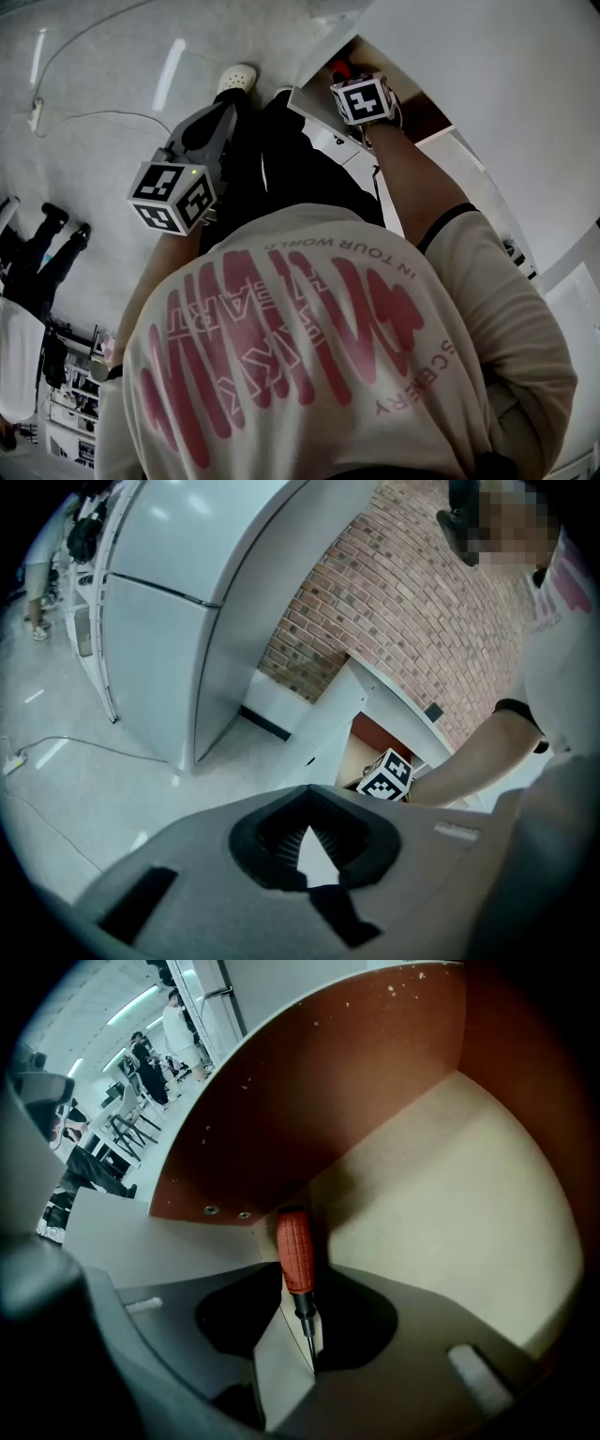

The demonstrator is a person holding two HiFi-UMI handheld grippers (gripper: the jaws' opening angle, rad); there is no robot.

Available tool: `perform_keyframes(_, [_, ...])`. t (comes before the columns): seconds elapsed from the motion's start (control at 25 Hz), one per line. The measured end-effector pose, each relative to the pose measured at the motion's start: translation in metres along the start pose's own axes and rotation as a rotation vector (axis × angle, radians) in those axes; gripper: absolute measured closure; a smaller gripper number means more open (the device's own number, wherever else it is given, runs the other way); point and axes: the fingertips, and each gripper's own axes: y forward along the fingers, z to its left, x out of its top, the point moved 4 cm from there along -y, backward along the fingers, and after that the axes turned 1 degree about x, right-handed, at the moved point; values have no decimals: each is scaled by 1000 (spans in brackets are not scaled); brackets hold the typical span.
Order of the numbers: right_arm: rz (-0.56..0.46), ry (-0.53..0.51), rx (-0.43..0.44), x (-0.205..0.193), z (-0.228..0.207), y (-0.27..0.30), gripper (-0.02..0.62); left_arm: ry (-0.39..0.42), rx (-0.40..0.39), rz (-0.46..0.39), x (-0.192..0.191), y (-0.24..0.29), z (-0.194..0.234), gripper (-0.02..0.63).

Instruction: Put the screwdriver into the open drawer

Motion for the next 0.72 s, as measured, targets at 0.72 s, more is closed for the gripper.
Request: perform_keyframes(0.72, [59, -13, 35, -19, 3, 5, 464, -45, 44, -22, -24, -19, -10, 601])
